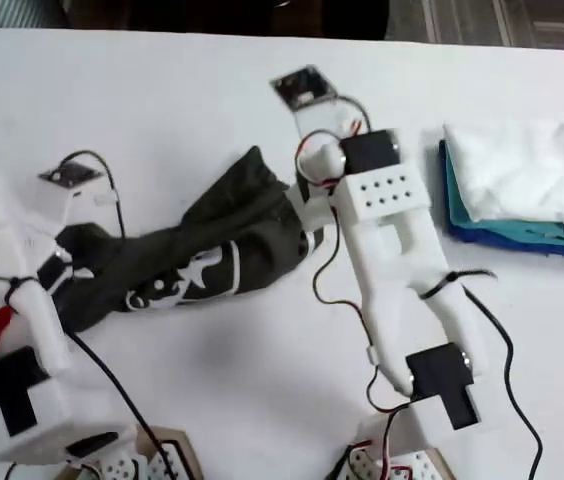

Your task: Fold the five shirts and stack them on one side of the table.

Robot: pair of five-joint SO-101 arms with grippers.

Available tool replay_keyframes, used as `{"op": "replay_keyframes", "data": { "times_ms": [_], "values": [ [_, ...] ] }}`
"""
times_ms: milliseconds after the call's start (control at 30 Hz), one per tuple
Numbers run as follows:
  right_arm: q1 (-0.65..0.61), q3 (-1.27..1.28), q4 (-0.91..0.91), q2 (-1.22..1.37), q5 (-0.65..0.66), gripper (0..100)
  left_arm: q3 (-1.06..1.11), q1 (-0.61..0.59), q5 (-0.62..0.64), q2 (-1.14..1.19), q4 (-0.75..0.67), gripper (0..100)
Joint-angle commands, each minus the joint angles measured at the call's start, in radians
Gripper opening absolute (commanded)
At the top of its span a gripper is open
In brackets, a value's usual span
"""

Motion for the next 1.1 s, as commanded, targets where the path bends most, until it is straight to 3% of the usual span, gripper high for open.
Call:
{"op": "replay_keyframes", "data": {
  "times_ms": [0,133,300,567,733,900,1067],
  "values": [
    [-0.002,0.029,-0.045,-0.054,-0.008,2.0,-0.039,-0.017,-0.146,-0.095,0.000,10],
    [0.001,0.032,-0.042,-0.054,-0.008,2.0,-0.047,-0.021,-0.199,-0.127,-0.081,26],
    [0.004,0.032,-0.044,-0.053,-0.008,2.0,-0.039,-0.025,-0.140,-0.147,-0.322,25],
    [0.005,0.032,-0.045,-0.051,-0.002,2.0,0.143,0.055,-0.092,-0.006,-0.485,24],
    [0.005,0.032,-0.045,-0.022,-0.002,2.0,0.183,0.063,-0.098,0.048,-0.454,24],
    [0.002,0.025,-0.048,0.042,-0.002,2.0,0.185,0.075,-0.106,0.006,-0.261,24],
    [0.002,0.025,-0.059,0.053,-0.002,2.0,0.194,0.084,-0.192,-0.077,-0.109,24]
  ]
}}
